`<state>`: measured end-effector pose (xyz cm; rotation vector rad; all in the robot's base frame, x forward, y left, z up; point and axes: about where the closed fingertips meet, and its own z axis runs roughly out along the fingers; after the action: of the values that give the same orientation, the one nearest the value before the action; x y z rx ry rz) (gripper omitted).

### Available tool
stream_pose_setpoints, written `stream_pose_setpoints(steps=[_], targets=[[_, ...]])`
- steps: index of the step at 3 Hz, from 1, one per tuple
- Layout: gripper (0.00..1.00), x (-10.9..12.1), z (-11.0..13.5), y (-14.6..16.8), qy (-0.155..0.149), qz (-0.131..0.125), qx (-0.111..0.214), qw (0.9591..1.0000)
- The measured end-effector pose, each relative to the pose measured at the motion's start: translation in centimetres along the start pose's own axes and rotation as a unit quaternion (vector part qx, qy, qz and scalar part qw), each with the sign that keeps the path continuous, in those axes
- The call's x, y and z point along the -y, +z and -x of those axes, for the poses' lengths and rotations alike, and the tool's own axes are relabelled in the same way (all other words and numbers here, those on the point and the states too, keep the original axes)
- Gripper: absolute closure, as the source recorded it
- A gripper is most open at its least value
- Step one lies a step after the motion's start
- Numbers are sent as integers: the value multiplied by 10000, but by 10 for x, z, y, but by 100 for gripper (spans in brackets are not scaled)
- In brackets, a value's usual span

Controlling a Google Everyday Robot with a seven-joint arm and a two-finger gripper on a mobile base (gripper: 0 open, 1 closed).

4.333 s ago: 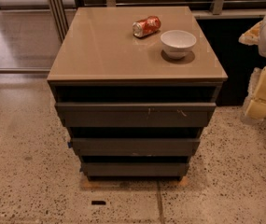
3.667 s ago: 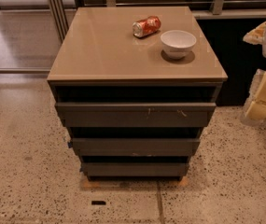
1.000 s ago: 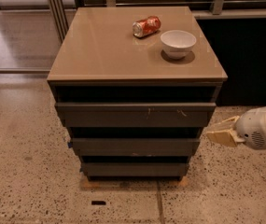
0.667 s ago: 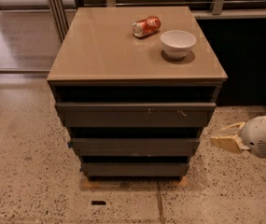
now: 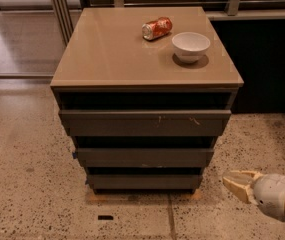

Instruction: Open bottom drawer

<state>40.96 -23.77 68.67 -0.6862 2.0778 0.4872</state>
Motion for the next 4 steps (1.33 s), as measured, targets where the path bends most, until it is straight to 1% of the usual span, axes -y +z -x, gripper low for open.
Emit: stream_pose_setpoints(steps=[1, 2, 3, 4], targets=[[100, 31, -47, 17, 96, -602, 448, 9971], [100, 64, -87, 44, 301, -915, 550, 9938], [100, 82, -113, 96, 563, -631, 510, 9951], [100, 82, -113, 95, 561, -636, 511, 9951]])
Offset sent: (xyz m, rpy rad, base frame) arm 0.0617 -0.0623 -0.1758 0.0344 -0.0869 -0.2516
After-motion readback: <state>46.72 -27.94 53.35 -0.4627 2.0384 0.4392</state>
